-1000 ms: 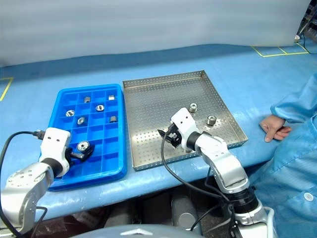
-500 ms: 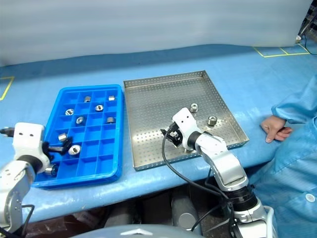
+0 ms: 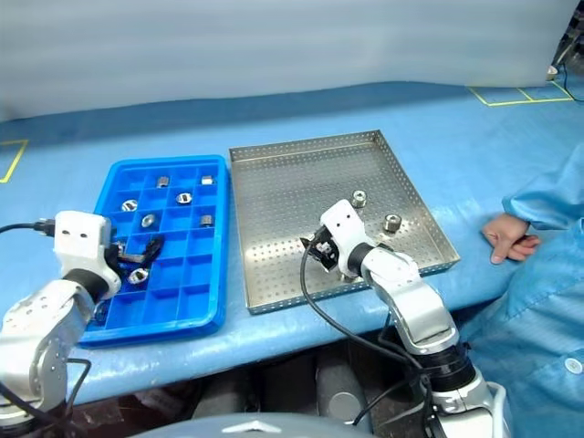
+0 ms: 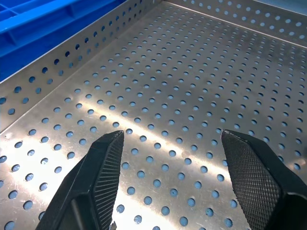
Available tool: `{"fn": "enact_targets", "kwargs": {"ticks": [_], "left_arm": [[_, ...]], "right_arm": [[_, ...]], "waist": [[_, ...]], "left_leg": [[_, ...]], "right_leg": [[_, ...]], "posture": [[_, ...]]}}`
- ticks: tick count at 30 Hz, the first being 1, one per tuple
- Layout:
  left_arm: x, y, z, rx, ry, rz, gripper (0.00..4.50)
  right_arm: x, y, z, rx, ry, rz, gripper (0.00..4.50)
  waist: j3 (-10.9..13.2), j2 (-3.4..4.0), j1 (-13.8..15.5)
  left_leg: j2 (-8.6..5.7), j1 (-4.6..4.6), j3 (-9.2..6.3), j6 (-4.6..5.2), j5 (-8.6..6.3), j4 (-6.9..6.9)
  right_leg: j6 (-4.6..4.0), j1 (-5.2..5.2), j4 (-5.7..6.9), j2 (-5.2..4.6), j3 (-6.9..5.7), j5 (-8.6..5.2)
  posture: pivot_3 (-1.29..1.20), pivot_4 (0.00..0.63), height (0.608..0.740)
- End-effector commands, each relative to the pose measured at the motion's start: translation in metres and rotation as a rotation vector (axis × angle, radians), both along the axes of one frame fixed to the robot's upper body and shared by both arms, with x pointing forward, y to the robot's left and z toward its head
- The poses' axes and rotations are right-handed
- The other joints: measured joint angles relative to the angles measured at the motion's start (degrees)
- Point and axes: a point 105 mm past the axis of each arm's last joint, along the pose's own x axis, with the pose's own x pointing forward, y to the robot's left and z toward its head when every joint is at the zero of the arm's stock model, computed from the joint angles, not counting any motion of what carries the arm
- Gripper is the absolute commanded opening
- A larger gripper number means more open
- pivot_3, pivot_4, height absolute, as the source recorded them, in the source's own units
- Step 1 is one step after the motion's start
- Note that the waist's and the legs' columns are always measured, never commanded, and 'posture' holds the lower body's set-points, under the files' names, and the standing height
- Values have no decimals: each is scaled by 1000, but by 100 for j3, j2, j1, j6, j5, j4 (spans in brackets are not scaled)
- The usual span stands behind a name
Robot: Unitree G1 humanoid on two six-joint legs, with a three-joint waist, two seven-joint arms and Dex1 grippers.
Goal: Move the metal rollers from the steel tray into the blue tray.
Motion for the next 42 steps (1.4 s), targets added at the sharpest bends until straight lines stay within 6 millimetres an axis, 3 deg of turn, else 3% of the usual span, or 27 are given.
{"fn": "enact_targets", "kwargs": {"ticks": [1,7,17,22,31,38,42], "left_arm": [[-11,45,22,69,-74,202,4474],[-30,66,10,96,1,333,4474],[-57,76,-46,78,230,403,4474],[-65,77,-59,89,308,391,4474],[-50,35,-56,-35,282,125,4474],[-42,23,-44,-125,216,46,4474],[-37,20,-27,-240,101,24,4474]], "right_arm": [[1,-5,12,12,-52,-21,3408],[3,3,12,27,-49,-2,3408],[6,3,12,35,-45,-13,3408],[6,2,12,30,-46,-14,3408],[7,2,13,29,-50,-20,3408],[7,2,12,28,-50,-23,3408],[8,1,13,30,-52,-26,3408]], "waist": [[0,-1,-29],[0,-3,-8],[-8,6,9],[-24,33,-14],[-36,53,6],[-38,48,40],[-38,44,108]], "left_leg": [[0,0,0,0,0,0],[-2,0,-1,0,0,-1],[1,7,0,-2,-1,-7],[5,18,5,-3,-1,-21],[-1,20,7,-2,-1,-28],[-15,9,7,4,-5,-28],[-14,7,1,5,-5,-24]], "right_leg": [[1,0,0,0,0,0],[1,1,-1,-4,0,0],[-3,0,0,-9,-3,0],[-9,-1,2,-8,-1,-4],[-12,-3,-1,-13,-2,-7],[-9,-3,-12,-31,-8,-8],[-8,-1,-11,-34,-19,-8]], "posture": [[-185,150,740],[-162,150,740],[-136,150,740],[-137,150,740],[-142,150,740],[-152,150,740],[-154,150,740]]}}
